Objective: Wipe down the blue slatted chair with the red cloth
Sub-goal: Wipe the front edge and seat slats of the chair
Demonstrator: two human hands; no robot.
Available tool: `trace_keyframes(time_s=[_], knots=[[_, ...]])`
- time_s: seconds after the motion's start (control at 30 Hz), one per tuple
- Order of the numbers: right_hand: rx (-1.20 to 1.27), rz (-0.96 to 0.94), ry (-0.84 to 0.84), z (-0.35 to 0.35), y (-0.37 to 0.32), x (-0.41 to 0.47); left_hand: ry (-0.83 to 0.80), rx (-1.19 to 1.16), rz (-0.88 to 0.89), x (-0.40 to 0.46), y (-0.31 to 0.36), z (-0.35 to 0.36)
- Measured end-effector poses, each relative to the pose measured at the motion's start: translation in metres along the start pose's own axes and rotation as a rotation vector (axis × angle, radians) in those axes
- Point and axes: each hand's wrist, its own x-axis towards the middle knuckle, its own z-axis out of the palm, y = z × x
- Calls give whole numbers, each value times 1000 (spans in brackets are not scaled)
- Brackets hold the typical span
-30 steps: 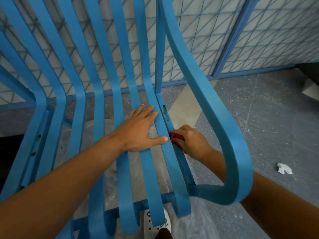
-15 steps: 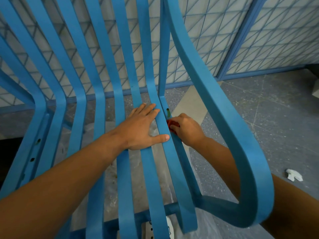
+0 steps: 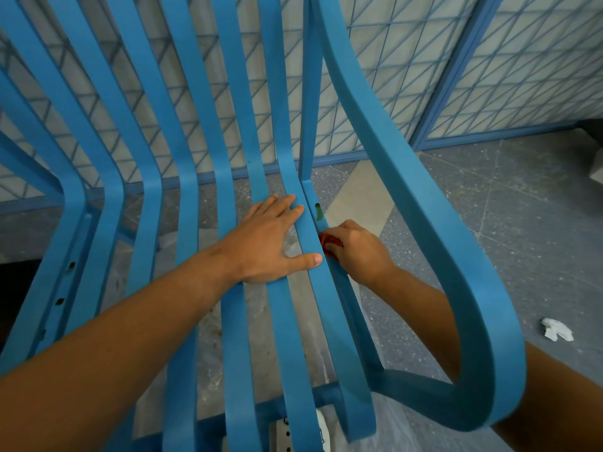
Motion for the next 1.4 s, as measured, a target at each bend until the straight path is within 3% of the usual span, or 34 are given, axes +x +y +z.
trace_keyframes(time_s=[0.3, 0.7, 1.4], knots=[[-119, 36, 13, 2, -2, 44, -1, -11, -2, 2, -2, 0], [-148, -18, -44, 6, 0, -13, -14, 14, 5, 2, -1, -5], [-121, -12, 41, 13, 0, 112, 86, -31, -4, 37, -29, -8]])
